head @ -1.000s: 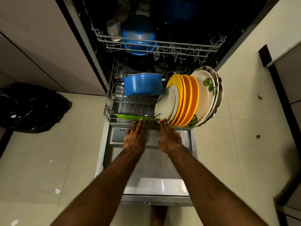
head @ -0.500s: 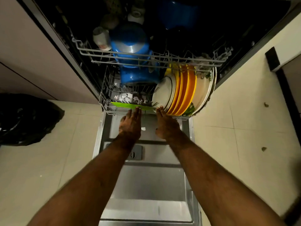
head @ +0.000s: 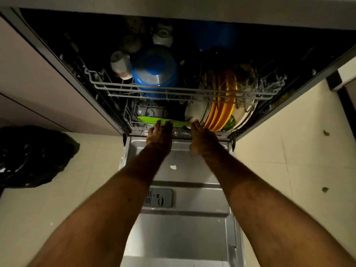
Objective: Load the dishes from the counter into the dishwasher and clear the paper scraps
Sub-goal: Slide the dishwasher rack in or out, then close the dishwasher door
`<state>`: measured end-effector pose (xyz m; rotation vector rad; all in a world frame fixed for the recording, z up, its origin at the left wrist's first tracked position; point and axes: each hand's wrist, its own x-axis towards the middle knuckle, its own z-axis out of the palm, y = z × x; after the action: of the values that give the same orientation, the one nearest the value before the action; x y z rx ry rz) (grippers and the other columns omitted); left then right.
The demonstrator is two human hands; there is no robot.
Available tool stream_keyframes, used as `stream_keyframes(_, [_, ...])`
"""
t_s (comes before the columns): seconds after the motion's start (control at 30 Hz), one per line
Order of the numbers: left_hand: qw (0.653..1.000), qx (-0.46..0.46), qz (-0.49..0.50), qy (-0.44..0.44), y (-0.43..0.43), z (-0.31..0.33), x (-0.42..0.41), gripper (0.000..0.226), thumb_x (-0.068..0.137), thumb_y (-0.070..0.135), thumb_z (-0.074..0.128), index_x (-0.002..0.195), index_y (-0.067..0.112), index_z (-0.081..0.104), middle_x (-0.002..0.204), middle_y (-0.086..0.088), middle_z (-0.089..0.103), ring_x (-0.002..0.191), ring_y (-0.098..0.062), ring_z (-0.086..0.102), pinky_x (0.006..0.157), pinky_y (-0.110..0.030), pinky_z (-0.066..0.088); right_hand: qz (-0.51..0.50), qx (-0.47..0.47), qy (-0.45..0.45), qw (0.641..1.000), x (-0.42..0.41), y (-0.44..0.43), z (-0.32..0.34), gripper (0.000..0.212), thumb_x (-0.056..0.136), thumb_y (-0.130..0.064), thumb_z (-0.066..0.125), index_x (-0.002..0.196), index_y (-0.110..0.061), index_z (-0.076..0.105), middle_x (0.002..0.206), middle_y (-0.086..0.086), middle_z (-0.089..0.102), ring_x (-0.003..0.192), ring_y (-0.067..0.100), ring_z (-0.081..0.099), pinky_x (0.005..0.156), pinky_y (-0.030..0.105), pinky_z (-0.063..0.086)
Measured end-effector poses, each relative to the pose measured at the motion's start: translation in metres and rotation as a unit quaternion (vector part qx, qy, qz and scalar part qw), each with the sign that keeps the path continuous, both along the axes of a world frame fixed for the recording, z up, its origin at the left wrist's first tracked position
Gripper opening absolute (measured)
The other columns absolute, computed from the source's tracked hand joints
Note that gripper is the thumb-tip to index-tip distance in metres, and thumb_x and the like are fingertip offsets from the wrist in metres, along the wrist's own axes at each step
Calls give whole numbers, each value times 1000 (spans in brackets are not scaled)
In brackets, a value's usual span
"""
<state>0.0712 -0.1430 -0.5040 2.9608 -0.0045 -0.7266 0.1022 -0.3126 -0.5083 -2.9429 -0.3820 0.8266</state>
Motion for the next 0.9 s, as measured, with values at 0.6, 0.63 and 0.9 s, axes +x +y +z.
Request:
stream_keyframes(0.6, [992, -17, -90, -83, 0, -22, -41, 89, 94, 3, 51, 162, 12, -5, 170, -8, -7, 157, -29, -7, 126, -46, 9, -52, 67, -58, 995, -40, -10, -3, 96, 93, -26, 70, 165, -17, 7, 173, 5, -1, 155, 31, 22, 121, 46, 29])
stream_keyframes(0.63, [993, -16, -87, -79, 1, -23, -49, 89, 95, 7, 52, 162, 12, -7, 170, -8, -8, 157, -29, -7, 126, -46, 9, -51, 67, -58, 995, -54, -14, -4, 98, 93, -28, 70, 165, -17, 5, 173, 6, -1, 155, 31, 20, 121, 46, 28])
stream_keyframes(0.9, [989, -38, -129, -53, 9, -22, -128, 91, 95, 23, 62, 163, 14, 1, 171, -9, -2, 157, -31, -1, 126, -45, 10, -83, 86, -39, 992, -174, -56, -15, 98, 90, -29, 72, 164, -10, 11, 170, 12, 18, 156, 31, 21, 123, 44, 25])
